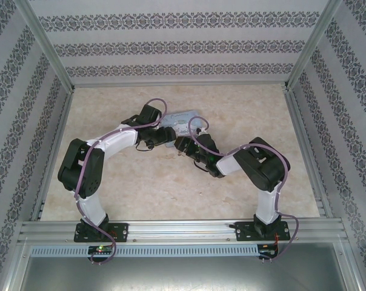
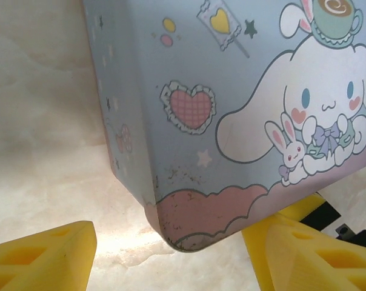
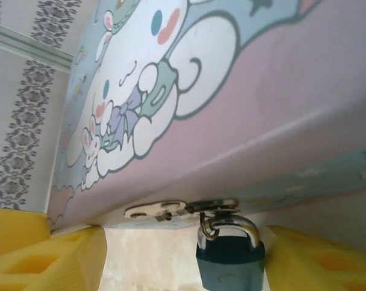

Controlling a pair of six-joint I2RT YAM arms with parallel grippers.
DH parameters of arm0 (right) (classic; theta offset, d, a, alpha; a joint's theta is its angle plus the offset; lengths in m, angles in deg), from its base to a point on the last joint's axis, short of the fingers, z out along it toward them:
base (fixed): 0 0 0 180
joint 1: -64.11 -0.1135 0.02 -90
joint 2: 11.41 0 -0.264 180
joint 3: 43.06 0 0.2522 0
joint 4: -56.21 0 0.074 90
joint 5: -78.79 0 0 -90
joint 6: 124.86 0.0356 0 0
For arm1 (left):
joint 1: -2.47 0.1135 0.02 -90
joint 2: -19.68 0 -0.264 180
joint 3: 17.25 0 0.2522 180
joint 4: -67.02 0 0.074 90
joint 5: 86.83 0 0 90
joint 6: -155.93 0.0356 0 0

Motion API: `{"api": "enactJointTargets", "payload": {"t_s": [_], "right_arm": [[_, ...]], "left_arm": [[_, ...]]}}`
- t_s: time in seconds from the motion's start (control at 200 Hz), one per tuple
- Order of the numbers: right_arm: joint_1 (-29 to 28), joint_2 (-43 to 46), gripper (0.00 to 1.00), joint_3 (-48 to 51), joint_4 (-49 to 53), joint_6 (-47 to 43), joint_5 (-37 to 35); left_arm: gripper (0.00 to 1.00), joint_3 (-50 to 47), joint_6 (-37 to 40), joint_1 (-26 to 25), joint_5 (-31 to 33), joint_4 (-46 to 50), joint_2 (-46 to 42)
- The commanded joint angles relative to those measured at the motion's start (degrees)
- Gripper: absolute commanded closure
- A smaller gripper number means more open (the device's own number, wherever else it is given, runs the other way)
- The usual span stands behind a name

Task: Unlock a padlock with a key

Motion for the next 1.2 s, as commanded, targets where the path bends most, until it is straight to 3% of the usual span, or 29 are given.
{"api": "enactJointTargets", "payload": {"t_s": [0.0, 0.315, 0.754, 0.959, 1.199], "right_arm": [[0.49, -5.04, 0.35, 2.26, -0.51, 2.84, 4.42], [1.07, -7.65, 0.46, 3.47, -8.33, 6.23, 8.84], [0.83, -11.04, 0.64, 2.12, -10.12, 8.39, 8.16], [0.85, -11.32, 0.67, 1.09, -10.14, 8.61, 7.44], [0.85, -11.30, 0.81, 0.40, -10.04, 9.43, 6.09]], "left_arm": [[0.26, -0.88, 1.67, 0.45, -1.84, -0.50, -1.86], [0.27, -1.94, 1.68, 0.92, -2.73, -1.00, -2.39], [0.27, -3.02, 1.15, 0.98, -3.06, -1.90, -2.61], [0.27, -3.67, 1.04, 1.03, -3.26, -2.25, -2.65], [0.27, -4.24, 0.79, 0.98, -3.69, -2.61, -3.13]]}}
